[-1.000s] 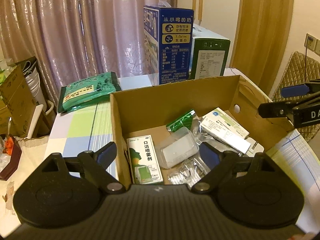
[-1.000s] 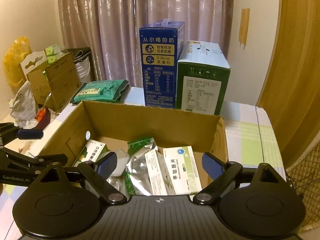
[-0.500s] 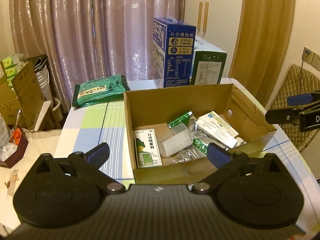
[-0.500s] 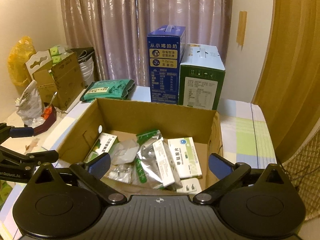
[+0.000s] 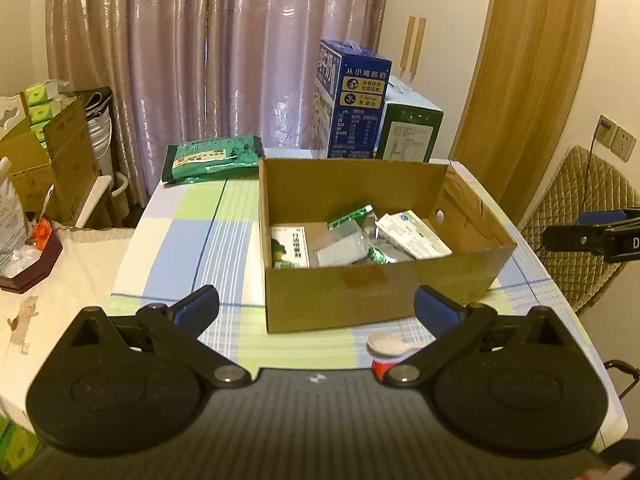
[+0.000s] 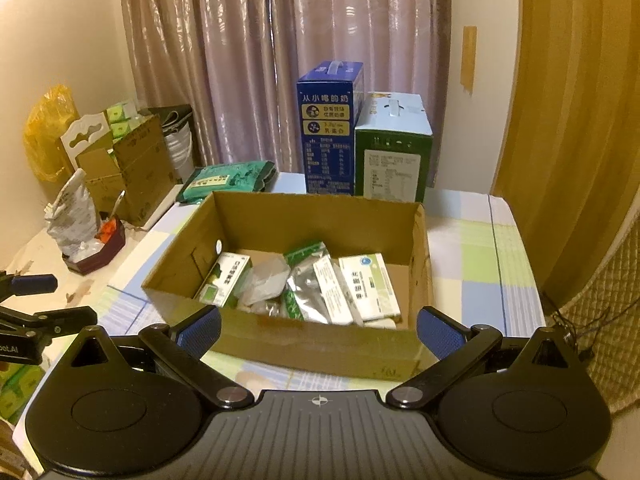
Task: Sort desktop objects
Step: 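Move both open tools back from the box toward the red packet and spoon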
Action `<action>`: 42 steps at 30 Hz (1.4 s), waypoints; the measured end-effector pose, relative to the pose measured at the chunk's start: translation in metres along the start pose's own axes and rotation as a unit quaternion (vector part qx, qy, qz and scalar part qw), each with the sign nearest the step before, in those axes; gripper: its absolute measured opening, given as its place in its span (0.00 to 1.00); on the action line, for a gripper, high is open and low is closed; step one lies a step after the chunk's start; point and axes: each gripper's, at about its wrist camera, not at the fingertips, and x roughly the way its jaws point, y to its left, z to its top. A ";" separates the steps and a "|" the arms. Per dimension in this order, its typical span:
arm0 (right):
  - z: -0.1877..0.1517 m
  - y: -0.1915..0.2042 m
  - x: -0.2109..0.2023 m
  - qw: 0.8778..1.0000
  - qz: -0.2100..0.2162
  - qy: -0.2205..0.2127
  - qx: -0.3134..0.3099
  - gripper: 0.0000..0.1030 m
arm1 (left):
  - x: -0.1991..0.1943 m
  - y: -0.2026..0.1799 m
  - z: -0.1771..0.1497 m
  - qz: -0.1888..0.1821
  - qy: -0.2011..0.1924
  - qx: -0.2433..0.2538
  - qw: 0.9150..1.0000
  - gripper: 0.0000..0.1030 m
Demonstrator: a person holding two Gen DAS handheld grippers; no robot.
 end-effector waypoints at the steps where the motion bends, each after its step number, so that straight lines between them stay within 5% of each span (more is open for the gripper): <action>1: -0.003 -0.001 -0.003 1.000 -0.001 0.001 0.001 0.98 | -0.003 -0.001 -0.004 0.002 -0.001 0.001 1.000 0.99; 12: -0.052 -0.025 -0.043 0.999 -0.006 0.006 0.039 0.98 | -0.031 -0.015 -0.046 0.009 -0.016 0.012 1.000 0.99; 24: -0.103 -0.041 -0.063 0.997 -0.019 0.016 0.077 0.98 | -0.010 -0.037 -0.096 -0.007 0.060 0.021 0.998 0.99; 42: -0.126 -0.058 0.019 0.996 -0.026 0.045 0.068 0.98 | 0.079 -0.067 -0.114 -0.032 0.074 0.054 0.995 0.99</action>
